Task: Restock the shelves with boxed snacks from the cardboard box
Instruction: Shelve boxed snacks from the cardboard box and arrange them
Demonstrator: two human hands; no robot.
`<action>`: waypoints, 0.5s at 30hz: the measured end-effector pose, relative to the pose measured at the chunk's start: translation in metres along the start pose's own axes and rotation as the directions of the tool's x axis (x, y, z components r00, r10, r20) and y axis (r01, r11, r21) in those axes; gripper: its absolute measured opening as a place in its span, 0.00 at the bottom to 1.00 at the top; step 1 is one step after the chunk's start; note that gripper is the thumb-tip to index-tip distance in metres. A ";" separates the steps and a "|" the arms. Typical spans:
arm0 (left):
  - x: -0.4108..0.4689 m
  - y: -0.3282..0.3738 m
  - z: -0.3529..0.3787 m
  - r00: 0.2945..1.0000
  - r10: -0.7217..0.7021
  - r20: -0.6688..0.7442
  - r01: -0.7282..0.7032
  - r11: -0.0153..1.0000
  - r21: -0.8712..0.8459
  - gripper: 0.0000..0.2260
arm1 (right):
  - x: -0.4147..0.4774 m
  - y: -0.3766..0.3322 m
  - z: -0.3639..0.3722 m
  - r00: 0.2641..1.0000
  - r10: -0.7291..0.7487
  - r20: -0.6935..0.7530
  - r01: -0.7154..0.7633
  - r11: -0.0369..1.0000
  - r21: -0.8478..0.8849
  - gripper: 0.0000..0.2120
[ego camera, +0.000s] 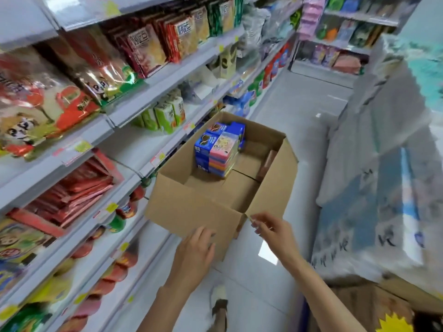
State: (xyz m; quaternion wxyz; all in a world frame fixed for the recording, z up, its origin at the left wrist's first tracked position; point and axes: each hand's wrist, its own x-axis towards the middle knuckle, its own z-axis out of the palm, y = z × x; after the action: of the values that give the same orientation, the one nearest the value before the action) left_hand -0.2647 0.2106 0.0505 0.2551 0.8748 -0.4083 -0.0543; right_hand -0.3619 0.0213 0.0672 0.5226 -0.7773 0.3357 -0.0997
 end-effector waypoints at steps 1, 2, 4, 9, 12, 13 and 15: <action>0.020 0.000 0.003 0.999 -0.015 0.028 0.016 1.000 -0.015 0.08 | 0.020 -0.001 -0.002 1.000 -0.004 0.006 0.004 1.000 -0.015 0.12; 0.042 0.001 0.005 0.998 -0.029 0.049 0.031 0.999 -0.031 0.07 | 0.039 -0.002 -0.004 1.000 -0.007 0.015 0.007 0.999 -0.035 0.11; 0.084 0.003 0.009 0.997 -0.046 0.054 0.047 0.998 -0.029 0.08 | 0.072 -0.002 -0.009 0.999 -0.014 0.039 0.016 0.998 -0.057 0.11; 0.168 0.007 0.021 0.999 0.009 0.039 -0.007 0.999 -0.044 0.11 | 0.139 -0.001 -0.034 0.997 -0.021 0.069 0.027 0.996 -0.090 0.10; 0.209 0.005 0.029 0.997 -0.036 0.071 0.040 0.998 -0.056 0.10 | 0.182 0.009 -0.049 0.994 0.007 0.114 0.006 0.994 -0.111 0.10; 0.223 0.003 0.034 0.996 -0.046 0.078 0.050 0.997 -0.052 0.10 | 0.199 0.013 -0.053 0.991 0.015 0.137 0.002 0.993 -0.122 0.09; 0.252 0.001 0.044 0.995 -0.053 0.087 0.057 0.998 -0.038 0.10 | 0.236 0.021 -0.061 0.982 0.012 0.187 0.017 0.988 -0.151 0.09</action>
State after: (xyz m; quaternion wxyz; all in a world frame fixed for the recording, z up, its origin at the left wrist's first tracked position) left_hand -0.1125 0.0055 0.0413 0.2533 0.8772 -0.3935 -0.1071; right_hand -0.2234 -0.1765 0.0287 0.4911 -0.8212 0.2907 -0.0010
